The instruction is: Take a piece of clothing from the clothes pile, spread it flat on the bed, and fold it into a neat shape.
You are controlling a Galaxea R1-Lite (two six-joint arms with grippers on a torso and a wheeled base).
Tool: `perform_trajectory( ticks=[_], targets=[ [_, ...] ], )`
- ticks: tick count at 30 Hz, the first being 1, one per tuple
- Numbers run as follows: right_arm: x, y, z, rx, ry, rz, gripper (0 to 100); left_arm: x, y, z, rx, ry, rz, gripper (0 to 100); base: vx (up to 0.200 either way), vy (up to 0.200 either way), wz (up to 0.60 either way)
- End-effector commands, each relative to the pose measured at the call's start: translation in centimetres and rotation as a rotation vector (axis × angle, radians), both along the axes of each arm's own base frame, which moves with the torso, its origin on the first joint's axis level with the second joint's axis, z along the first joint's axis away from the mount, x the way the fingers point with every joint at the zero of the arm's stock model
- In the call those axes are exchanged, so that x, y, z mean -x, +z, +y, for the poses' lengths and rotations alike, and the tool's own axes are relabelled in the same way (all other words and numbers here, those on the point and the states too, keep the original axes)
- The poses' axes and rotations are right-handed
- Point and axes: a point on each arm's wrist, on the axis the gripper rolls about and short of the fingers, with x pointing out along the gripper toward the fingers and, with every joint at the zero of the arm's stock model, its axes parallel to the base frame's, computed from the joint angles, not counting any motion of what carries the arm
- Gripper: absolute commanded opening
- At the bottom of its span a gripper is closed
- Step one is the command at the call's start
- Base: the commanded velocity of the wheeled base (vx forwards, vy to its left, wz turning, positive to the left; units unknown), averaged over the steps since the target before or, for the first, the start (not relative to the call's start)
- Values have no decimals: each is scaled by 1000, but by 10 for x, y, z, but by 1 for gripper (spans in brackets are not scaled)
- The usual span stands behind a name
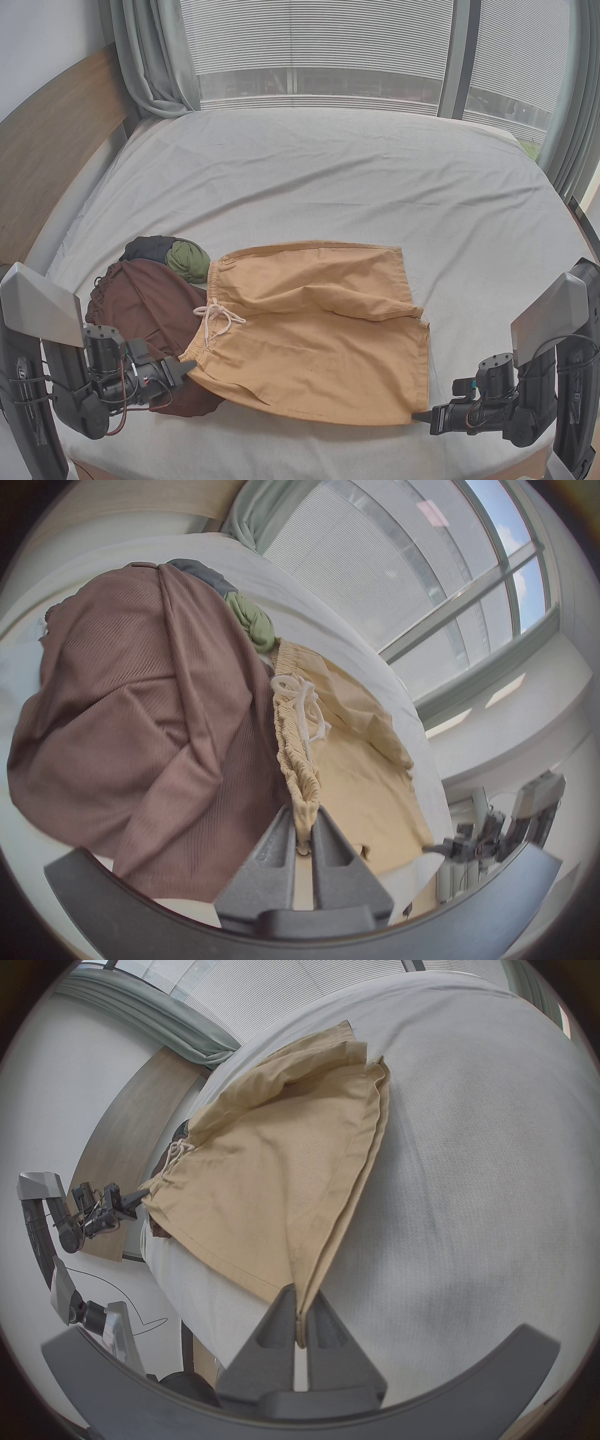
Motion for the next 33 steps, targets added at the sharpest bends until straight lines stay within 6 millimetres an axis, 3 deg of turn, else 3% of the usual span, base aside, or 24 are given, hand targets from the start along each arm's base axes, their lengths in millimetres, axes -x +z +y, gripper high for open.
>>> perform_trajectory(
  ticks=[1, 4, 33],
  targets=[
    [10, 5, -4, 2, 6, 21, 0, 36, 7, 4, -48, -64, 47, 0, 0, 0, 0],
    [10, 6, -8, 23, 13, 6, 0, 46, 5, 7, -60, -87, 76, 0, 0, 0, 0],
    [8, 4, -16, 39, 45, -15, 0, 49, -30, 8, -144, -146, 181, 0, 0, 0, 0]
  ],
)
